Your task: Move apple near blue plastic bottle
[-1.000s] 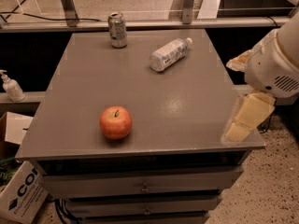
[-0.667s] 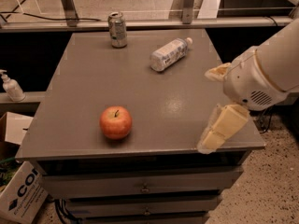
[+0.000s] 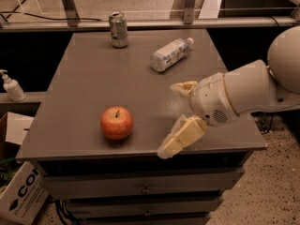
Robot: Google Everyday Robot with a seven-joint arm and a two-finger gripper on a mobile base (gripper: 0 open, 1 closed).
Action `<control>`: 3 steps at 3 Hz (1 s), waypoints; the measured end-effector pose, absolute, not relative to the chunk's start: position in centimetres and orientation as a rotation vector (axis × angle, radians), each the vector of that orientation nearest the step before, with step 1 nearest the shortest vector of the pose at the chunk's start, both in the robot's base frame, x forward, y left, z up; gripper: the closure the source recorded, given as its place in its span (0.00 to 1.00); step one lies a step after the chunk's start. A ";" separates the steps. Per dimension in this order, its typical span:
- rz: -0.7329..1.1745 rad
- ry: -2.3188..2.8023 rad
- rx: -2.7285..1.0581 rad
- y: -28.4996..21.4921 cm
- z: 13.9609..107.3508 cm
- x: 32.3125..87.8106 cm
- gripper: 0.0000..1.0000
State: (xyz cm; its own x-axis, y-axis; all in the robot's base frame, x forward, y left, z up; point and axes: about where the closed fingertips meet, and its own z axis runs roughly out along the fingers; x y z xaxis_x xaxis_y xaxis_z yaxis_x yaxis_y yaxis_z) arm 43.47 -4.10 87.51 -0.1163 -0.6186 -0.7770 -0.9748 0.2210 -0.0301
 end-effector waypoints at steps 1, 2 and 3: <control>0.714 1.797 -1.448 -3.1 88.3 43.4 0.00; 0.709 1.798 -1.452 -3.2 88.3 43.3 0.00; 0.711 1.763 -1.454 -2.7 88.0 43.1 0.00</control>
Offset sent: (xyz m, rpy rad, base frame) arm -0.0009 0.0102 0.0084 0.0499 0.0078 0.0029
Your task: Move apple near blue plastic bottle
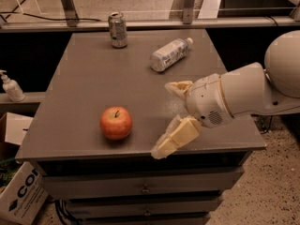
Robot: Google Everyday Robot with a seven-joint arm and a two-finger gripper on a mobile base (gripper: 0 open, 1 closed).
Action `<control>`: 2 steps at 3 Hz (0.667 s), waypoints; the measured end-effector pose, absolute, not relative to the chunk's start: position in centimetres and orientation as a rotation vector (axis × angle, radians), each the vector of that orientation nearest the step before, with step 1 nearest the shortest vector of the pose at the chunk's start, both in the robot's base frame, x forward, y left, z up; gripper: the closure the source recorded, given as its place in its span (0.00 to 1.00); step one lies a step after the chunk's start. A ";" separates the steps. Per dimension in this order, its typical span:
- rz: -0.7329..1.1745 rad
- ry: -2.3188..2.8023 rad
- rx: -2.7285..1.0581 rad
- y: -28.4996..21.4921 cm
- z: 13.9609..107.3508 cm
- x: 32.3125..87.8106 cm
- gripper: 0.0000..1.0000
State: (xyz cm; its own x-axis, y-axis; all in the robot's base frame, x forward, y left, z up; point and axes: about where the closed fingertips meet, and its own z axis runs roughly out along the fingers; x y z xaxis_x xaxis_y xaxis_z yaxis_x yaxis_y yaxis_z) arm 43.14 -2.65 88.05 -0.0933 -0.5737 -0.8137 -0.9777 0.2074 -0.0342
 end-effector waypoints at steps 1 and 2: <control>0.749 1.687 -1.477 -0.3 86.2 43.6 0.00; 0.786 1.621 -1.491 2.2 84.5 44.3 0.00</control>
Offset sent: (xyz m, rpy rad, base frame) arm 0.0239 0.0760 -0.0593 0.1429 -0.0662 0.1379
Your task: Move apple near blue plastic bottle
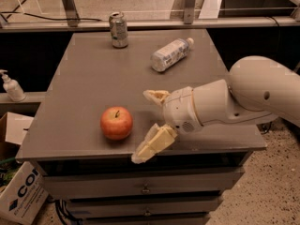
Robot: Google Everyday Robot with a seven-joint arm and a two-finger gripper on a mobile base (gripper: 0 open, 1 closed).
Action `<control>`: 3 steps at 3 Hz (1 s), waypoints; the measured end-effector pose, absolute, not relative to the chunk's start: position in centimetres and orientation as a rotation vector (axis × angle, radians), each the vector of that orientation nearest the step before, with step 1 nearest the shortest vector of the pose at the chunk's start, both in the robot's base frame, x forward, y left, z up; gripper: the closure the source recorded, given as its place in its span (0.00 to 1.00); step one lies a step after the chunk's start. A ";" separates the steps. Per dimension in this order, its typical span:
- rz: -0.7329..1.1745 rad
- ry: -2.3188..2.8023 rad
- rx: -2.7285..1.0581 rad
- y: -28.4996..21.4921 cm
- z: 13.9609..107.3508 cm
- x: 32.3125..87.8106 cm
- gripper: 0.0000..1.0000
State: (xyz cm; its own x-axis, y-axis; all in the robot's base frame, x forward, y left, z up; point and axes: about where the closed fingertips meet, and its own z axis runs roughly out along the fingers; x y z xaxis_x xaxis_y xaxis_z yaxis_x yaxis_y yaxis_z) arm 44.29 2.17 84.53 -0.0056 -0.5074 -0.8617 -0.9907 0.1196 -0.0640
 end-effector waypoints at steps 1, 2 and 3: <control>0.819 1.574 -1.486 4.6 83.2 44.9 0.00; 0.834 1.534 -1.468 6.5 82.5 45.2 0.18; 0.836 1.517 -1.449 7.2 82.3 45.4 0.41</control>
Offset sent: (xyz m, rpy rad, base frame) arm 0.0148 0.0630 -0.0298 0.1281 -0.0422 0.0313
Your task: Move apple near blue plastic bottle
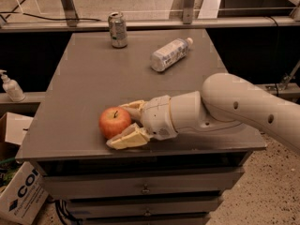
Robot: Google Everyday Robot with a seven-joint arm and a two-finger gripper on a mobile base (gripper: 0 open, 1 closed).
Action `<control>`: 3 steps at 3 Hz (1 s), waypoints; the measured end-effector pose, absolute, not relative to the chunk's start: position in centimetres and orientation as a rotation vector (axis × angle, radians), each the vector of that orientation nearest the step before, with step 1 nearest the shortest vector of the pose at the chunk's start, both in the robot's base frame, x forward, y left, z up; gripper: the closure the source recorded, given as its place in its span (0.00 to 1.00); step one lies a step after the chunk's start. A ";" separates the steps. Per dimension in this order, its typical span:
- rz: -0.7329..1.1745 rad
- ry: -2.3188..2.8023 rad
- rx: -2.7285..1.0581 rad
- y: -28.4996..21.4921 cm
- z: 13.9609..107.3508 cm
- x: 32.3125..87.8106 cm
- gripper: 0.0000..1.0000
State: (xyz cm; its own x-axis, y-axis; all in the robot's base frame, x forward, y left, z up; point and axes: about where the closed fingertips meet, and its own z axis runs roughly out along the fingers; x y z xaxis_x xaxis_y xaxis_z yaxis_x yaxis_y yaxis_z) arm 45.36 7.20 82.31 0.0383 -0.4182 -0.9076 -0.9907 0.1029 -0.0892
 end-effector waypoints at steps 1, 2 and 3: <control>0.830 1.514 -1.433 7.3 82.7 45.6 0.64; 0.811 1.524 -1.410 6.8 83.5 46.2 0.88; 0.753 1.553 -1.352 4.1 84.9 47.8 1.00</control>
Offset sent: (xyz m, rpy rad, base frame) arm 0.0175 -0.0152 0.0193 0.0149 -0.0152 -0.0791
